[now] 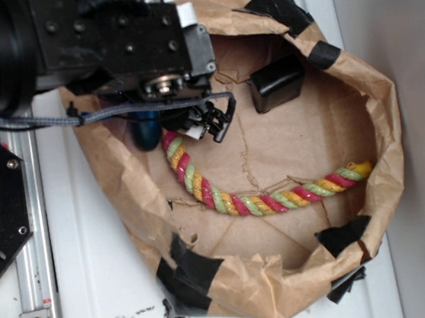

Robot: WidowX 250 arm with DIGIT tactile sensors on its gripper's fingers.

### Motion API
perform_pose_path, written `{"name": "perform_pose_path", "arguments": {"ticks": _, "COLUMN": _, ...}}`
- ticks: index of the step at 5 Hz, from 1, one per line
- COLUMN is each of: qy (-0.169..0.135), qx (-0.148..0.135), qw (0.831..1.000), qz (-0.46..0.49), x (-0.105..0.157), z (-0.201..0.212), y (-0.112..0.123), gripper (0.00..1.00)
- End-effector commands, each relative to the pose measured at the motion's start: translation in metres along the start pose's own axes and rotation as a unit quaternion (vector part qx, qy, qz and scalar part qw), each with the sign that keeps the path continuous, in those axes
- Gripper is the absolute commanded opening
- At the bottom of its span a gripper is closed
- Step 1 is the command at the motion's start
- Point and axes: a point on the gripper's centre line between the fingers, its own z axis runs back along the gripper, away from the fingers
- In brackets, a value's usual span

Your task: Grab the plastic pickle.

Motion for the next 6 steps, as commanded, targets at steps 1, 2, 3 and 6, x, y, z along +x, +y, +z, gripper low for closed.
{"name": "perform_pose_path", "arguments": {"ticks": 1, "qy": -0.023, "qx": -0.025, "qw": 0.998, "qz": -0.052, "x": 0.012, "z": -0.016, "y": 0.013, "gripper": 1.0}}
{"name": "perform_pose_path", "arguments": {"ticks": 2, "qy": -0.016, "qx": -0.039, "qw": 0.995, "qz": -0.087, "x": 0.013, "z": -0.026, "y": 0.01, "gripper": 1.0}}
{"name": "perform_pose_path", "arguments": {"ticks": 3, "qy": -0.006, "qx": -0.056, "qw": 0.991, "qz": -0.124, "x": 0.019, "z": -0.034, "y": 0.006, "gripper": 1.0}}
{"name": "perform_pose_path", "arguments": {"ticks": 6, "qy": -0.041, "qx": -0.03, "qw": 0.991, "qz": -0.126, "x": 0.023, "z": -0.02, "y": -0.009, "gripper": 0.0}}
